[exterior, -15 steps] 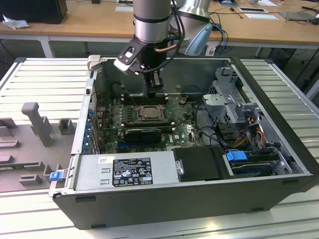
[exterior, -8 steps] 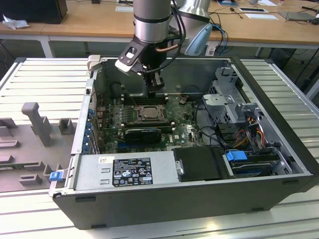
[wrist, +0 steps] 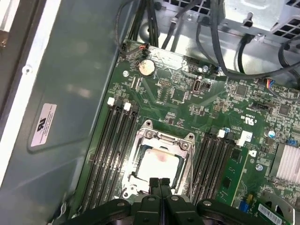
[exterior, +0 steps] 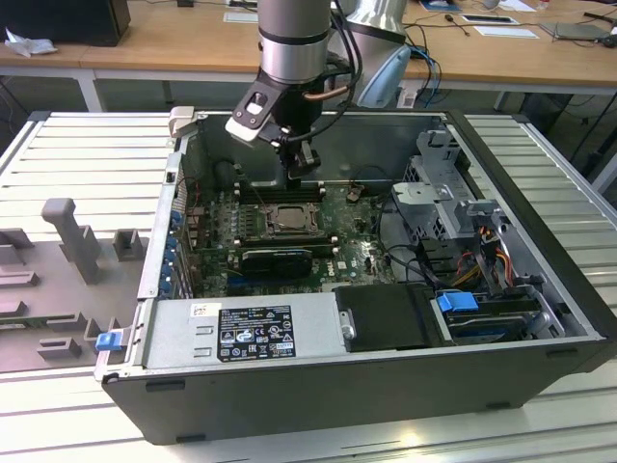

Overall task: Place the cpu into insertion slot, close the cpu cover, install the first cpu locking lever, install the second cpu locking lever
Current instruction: 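Install the first cpu locking lever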

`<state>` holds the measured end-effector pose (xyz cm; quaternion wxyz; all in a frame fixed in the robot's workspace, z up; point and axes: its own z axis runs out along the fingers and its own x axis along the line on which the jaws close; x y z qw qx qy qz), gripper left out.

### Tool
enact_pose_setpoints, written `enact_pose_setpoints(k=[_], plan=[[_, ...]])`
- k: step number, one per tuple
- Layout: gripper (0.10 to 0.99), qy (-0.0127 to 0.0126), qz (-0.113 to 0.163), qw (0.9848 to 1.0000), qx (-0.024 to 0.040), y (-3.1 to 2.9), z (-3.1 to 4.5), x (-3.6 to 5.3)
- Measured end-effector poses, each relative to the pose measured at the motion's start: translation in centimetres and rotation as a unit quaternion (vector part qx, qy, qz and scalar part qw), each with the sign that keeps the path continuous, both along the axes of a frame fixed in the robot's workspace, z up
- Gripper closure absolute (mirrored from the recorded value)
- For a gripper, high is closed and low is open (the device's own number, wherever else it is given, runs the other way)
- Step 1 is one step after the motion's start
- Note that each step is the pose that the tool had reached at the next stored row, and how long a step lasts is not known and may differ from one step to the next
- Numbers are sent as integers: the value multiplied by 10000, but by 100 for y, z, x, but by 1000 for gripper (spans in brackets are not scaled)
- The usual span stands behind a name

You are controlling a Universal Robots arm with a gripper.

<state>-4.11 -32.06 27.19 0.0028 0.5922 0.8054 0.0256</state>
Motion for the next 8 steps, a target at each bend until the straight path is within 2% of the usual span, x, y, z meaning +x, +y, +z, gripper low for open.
enact_pose_setpoints(k=[3,8], plan=[[980,0,91,10000,0,0,0,0],[980,0,428,9991,0,0,0,0]])
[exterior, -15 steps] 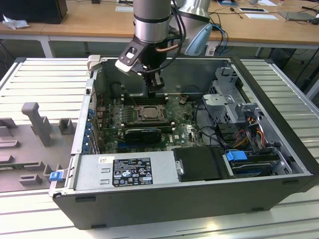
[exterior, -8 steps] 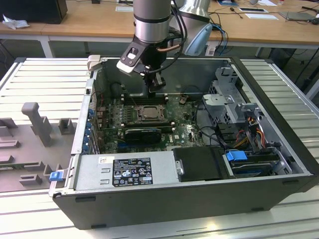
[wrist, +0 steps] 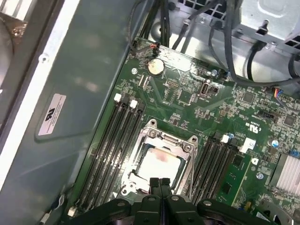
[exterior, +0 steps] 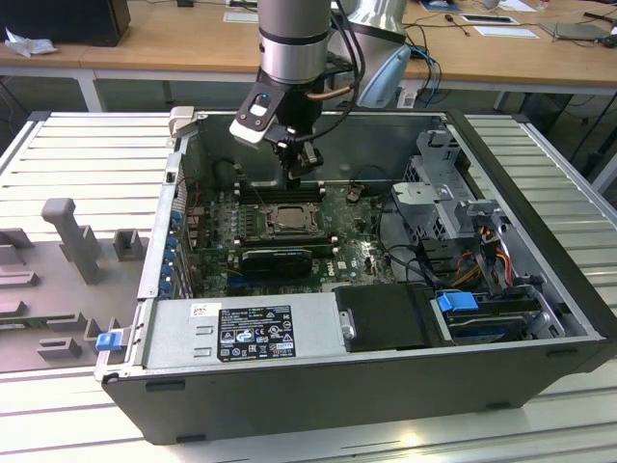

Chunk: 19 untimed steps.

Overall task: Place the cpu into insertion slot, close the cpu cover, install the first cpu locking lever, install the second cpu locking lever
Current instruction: 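Install the first cpu locking lever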

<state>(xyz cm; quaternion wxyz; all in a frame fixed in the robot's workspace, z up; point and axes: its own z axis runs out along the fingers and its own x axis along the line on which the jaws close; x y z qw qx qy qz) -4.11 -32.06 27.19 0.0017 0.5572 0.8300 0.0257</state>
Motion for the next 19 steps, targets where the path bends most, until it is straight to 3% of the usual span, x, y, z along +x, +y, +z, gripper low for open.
enact_pose_setpoints(k=[5,15,19], plan=[[980,0,371,9993,0,0,0,0],[980,0,755,9971,0,0,0,0],[980,0,955,9954,0,0,0,0]])
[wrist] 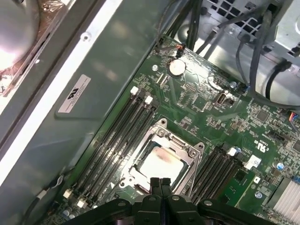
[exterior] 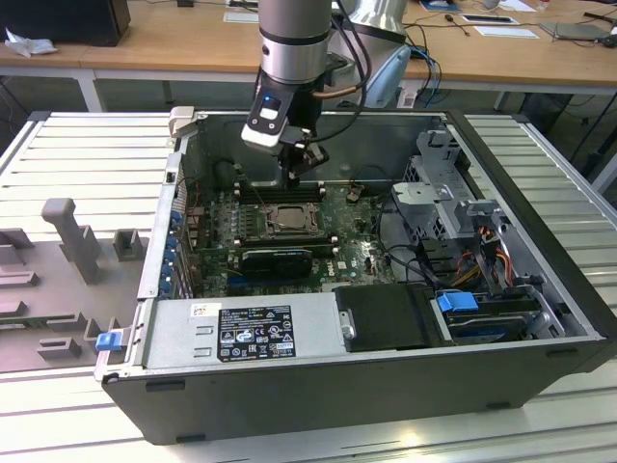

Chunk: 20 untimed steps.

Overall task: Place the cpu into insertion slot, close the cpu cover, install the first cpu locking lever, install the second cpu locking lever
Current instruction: 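Install the first cpu locking lever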

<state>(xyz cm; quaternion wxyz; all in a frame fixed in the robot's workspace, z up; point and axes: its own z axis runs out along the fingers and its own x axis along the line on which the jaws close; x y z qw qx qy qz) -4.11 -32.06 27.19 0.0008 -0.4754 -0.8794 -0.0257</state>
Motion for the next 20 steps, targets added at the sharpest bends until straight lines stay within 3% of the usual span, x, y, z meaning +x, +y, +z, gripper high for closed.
enact_pose_setpoints(k=[4,8,13,17,19,20], plan=[[980,0,179,9998,0,0,0,0],[980,0,519,9987,0,0,0,0],[980,0,1087,9941,0,0,0,0],[980,0,1372,9905,0,0,0,0],[980,0,1527,9883,0,0,0,0],[980,0,1655,9862,0,0,0,0]])
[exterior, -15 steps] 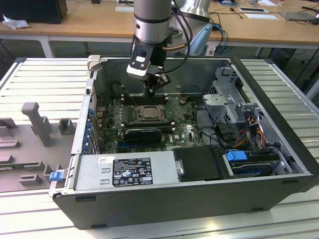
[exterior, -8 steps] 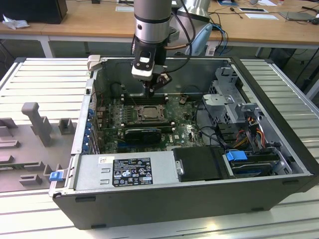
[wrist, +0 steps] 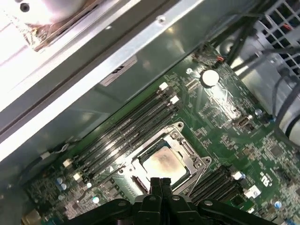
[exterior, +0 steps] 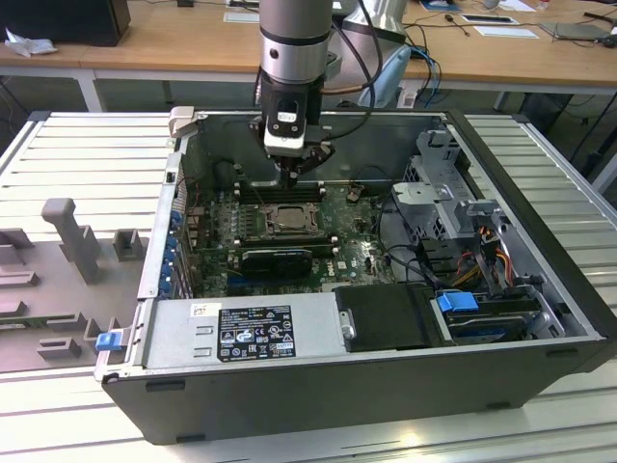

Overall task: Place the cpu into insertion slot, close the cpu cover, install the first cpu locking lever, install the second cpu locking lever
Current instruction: 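Install the first cpu locking lever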

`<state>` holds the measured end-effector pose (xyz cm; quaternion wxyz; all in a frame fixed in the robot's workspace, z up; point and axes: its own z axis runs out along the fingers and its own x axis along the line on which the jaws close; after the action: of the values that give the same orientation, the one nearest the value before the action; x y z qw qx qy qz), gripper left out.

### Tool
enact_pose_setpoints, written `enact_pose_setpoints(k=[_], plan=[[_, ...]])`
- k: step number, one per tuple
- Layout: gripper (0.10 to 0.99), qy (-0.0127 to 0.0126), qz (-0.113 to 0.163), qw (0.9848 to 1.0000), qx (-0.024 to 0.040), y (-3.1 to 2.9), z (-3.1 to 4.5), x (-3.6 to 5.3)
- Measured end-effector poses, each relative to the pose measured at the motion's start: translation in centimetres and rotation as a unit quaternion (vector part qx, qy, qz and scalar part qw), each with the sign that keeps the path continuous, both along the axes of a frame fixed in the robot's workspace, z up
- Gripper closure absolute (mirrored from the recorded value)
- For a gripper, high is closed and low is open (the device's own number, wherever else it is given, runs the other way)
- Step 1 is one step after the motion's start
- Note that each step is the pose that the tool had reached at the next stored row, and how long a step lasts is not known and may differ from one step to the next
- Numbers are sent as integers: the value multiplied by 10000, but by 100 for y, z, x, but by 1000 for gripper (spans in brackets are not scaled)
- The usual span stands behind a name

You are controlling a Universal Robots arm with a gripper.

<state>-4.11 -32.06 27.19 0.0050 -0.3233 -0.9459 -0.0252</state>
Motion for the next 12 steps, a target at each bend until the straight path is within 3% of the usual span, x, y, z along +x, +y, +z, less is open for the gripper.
enact_pose_setpoints(k=[5,8,10,12], plan=[[980,0,466,9989,0,0,0,0],[980,0,880,9961,0,0,0,0],[980,0,1021,9948,0,0,0,0],[980,0,1226,9925,0,0,0,0]])
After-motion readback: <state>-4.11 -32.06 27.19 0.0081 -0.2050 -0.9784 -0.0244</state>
